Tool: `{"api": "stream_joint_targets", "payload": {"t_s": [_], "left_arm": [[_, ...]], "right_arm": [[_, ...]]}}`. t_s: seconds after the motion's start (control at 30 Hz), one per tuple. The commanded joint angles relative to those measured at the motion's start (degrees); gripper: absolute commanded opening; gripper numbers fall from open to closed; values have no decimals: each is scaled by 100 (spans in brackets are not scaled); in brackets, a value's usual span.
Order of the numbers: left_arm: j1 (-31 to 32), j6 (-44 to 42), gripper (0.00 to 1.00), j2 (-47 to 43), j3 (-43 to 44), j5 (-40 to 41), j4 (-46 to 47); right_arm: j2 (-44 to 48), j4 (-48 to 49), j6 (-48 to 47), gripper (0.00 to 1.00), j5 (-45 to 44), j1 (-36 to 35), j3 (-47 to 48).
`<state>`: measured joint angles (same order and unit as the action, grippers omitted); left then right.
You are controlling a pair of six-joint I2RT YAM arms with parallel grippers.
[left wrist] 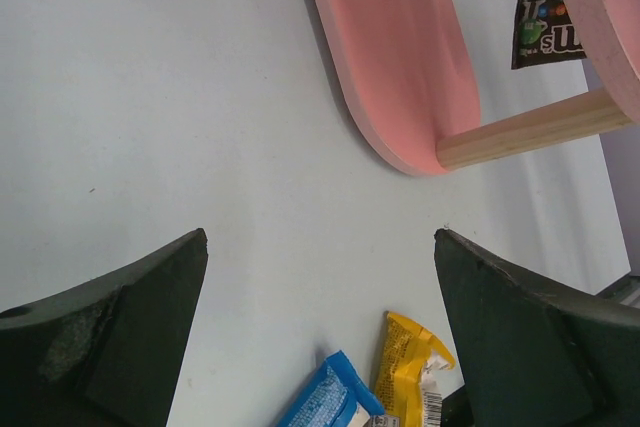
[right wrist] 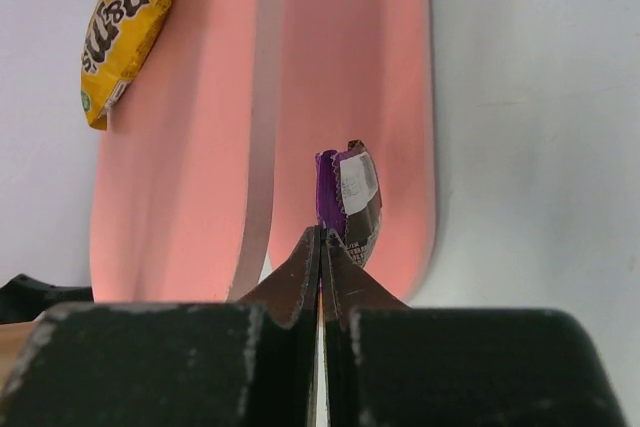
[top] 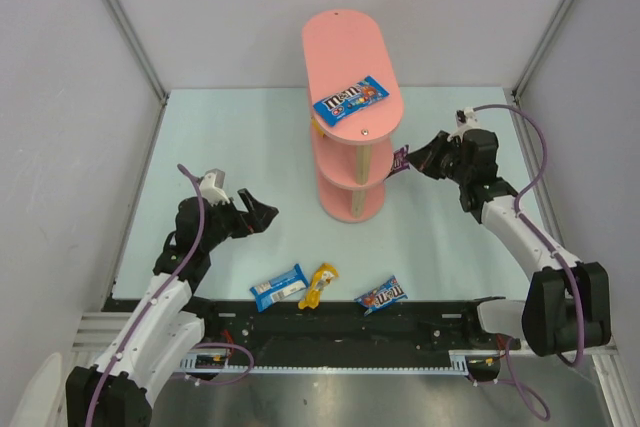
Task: Place and organize the candy bags onto the shelf
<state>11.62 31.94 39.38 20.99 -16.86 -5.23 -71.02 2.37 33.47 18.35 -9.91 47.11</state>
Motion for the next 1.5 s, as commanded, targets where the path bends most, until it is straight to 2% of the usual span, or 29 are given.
{"api": "stream_joint_targets", "payload": {"t_s": [0.0, 0.2, 0.63, 0.97, 1.23, 1.47], "left_arm": [[16, 14, 100, -53, -25, -63, 119], [16, 5, 100, 0, -25, -80, 119], [16, -39, 100, 17, -25, -265, 163], [16, -197, 100, 88, 1, -642, 233], [16, -215, 100, 79, 1, -634, 207], [16, -224, 100, 61, 1, -625, 207]], "right_arm": [[-297, 510, 142, 0, 643, 7, 193], [-728, 728, 124, 0, 670, -64, 175], [-2011, 1670, 836, 0, 1030, 86, 202], [-2688, 1723, 871, 0, 1004, -54, 720], [-3216, 1679, 889, 0, 1039, -257, 1282], [-3435, 1679, 854, 0, 1004, -380, 1353]]}}
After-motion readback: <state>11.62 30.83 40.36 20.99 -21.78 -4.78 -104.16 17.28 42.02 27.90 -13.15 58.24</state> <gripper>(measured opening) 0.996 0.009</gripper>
